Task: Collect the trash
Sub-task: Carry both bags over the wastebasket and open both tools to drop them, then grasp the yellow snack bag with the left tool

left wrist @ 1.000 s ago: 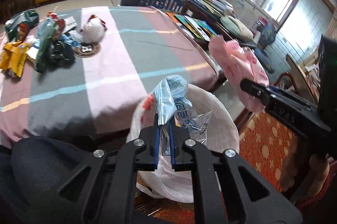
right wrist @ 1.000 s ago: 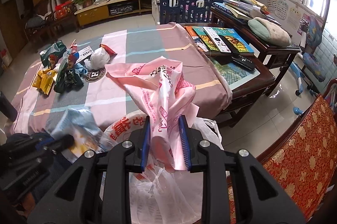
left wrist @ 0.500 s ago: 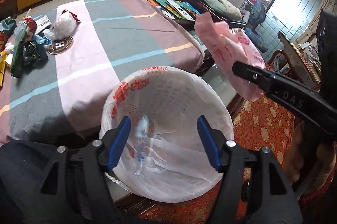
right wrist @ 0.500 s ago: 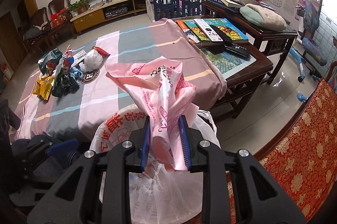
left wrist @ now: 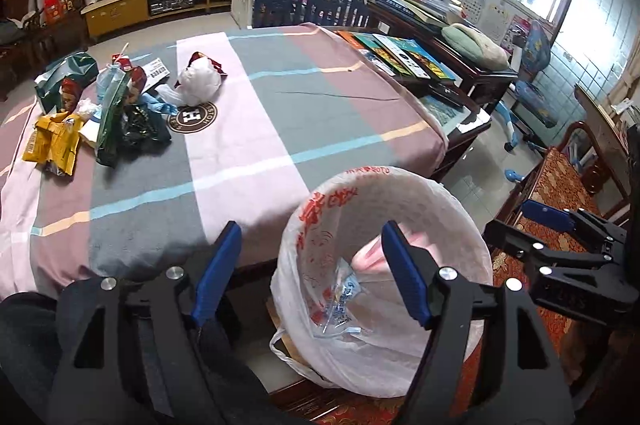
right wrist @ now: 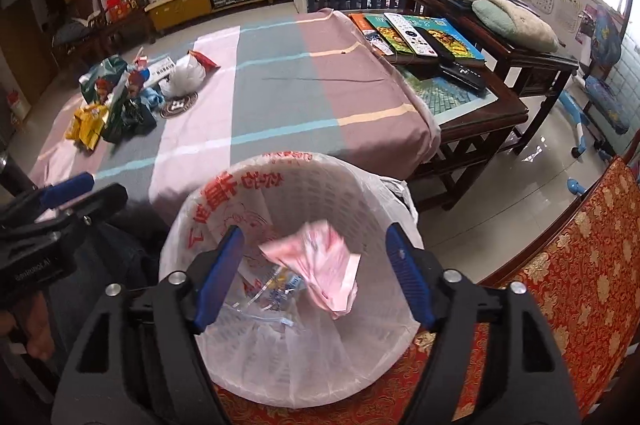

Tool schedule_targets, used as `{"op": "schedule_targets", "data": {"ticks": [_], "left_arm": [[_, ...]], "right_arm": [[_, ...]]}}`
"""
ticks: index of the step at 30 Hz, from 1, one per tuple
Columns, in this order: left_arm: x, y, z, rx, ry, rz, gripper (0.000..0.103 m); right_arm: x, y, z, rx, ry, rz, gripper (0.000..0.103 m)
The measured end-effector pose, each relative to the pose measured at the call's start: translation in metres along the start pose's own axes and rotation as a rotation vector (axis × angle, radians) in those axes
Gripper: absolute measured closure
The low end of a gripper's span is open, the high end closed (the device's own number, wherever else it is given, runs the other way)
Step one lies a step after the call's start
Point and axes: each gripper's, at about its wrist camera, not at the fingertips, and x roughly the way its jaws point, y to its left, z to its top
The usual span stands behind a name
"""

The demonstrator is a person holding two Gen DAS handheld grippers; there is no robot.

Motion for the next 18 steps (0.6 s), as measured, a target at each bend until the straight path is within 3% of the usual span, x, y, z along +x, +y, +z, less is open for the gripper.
{"op": "schedule_targets", "data": {"ticks": [4,7,13,18], "left_arm": [[-0.001,0.012,0.0,-0.022,-0.007,0.026,0.03],[-0.001,0.036,0.003,-0.069,-0.025,0.106,0.03],[0.002,0.147,0.016,-0.275,-0.046,0.287,0.03],[0.018,0.266,0.037,-0.489,-0.043,0.429,0.03]], "right_arm": [[0.002,0.006,0.004,0.001,0.001,0.005,0.028],[0.008,0.011,0.005,0.0,0.017,0.012,0.028],[0.026,0.033,0.008,-0.026,0.055,0.026,0.028],[0.046,0.057,0.017,-0.027,0.094,0.063,0.028]]}}
